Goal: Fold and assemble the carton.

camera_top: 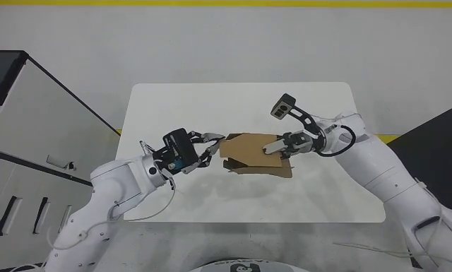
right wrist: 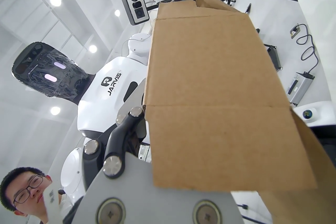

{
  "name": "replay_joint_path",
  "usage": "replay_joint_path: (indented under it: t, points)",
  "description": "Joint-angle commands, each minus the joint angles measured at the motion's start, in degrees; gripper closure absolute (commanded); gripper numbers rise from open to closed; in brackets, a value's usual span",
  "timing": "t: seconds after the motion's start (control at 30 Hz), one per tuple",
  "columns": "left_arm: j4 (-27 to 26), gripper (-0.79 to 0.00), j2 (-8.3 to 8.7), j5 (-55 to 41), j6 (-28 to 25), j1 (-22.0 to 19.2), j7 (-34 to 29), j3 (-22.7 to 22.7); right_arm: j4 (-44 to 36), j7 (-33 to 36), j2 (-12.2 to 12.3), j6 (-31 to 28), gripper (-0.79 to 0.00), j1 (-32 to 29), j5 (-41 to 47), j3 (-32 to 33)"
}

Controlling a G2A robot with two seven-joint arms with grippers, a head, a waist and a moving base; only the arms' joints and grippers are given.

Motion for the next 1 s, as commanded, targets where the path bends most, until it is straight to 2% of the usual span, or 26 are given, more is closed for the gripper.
replay_joint_path:
  t: [0.0, 0.33, 0.97]
  points:
    - [0.11, 0.000, 0.00, -0.41, -0.05, 0.13, 0.03, 0.00, 0.20, 0.00, 0.15, -0.69, 0.000, 0.06, 0.52, 0.03]
    - [-0.11, 0.000, -0.01, -1.72, -1.79, -0.04, 0.18, 1.05, -0.60, 0.00, 0.40, -0.86, 0.000, 0.83, 0.87, -1.56]
    - [0.57, 0.000, 0.03, -2.09, -0.87, -0.22, 0.08, 0.28, -2.94, 0.00, 1.78, -1.90, 0.000, 3.58, 0.80, -6.42]
